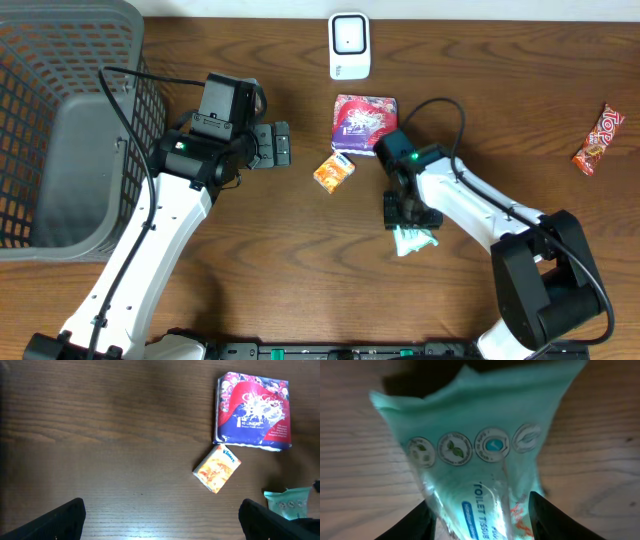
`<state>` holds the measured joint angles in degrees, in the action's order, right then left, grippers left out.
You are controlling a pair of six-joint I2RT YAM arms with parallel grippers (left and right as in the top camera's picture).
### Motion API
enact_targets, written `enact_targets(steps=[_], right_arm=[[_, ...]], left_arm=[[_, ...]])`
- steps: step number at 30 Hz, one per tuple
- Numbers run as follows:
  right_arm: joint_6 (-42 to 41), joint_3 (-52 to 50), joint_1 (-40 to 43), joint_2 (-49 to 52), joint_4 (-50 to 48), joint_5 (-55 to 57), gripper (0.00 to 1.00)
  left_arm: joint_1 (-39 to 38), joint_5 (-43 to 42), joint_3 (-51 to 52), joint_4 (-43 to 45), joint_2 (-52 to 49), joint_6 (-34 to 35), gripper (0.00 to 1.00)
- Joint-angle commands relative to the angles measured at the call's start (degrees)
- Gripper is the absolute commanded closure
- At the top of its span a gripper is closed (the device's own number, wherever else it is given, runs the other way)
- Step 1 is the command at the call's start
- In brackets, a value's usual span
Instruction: Scan the item barcode
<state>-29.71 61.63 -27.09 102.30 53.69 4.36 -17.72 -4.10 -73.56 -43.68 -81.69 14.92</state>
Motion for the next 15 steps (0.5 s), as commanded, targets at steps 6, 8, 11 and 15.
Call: enact_targets(steps=[6, 8, 11, 15], right_arm=[[-1.6, -5.2, -0.3, -0.6, -4.3, 1.1, 0.64], [-1.6, -5.2, -0.3, -0.6, -5.2, 1.0, 0.78], [-1.6, -4.2, -0.3, -0.6, -6.5, -0.1, 0.98], [-0.3, 0.2, -0.1, -0.6, -6.0, -0.2, 0.99]], left_arm=[[0.2, 0.7, -0.8, -0.3, -0.3, -0.5, 0.02], [0.2, 0.7, -0.8, -0.3, -0.3, -0.5, 0.02], [0.2, 0.7, -0.8, -0.3, -0.3, -0.5, 0.02], [0.2, 0.7, -0.8, -0.3, -0.3, -0.5, 0.02]])
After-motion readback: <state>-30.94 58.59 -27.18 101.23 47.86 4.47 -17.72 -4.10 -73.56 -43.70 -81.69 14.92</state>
